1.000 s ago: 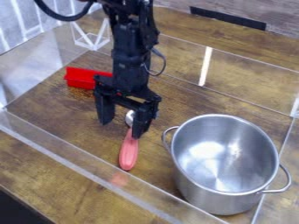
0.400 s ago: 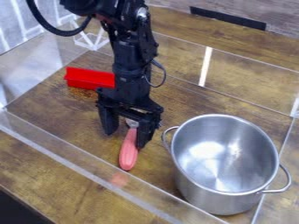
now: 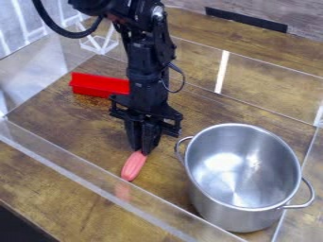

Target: Move the pink spoon to the left side of the table

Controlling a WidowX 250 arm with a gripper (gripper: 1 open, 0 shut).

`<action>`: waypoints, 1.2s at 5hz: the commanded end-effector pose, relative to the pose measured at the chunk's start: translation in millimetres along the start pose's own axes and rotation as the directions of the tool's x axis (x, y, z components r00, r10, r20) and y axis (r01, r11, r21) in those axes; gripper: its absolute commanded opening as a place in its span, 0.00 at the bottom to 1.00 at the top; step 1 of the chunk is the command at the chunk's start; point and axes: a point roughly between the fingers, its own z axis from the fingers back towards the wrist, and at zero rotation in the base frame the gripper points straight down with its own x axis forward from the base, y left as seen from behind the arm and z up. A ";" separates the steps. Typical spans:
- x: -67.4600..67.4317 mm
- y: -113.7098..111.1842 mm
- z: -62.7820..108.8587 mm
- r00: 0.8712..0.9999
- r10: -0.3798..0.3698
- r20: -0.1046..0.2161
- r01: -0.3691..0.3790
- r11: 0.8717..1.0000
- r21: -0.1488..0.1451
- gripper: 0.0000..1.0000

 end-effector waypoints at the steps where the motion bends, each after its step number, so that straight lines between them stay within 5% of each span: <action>1: 0.6 1.1 17.4 1.000 -0.014 0.025 0.013 1.000 0.008 0.00; 4: -1.6 13.2 80.7 0.997 -0.058 0.047 0.056 0.998 0.036 0.00; 5: -2.5 8.7 64.7 0.996 -0.074 0.049 0.072 0.997 0.035 1.00; 6: -4.8 0.4 45.9 0.995 -0.086 0.052 0.085 0.996 0.028 1.00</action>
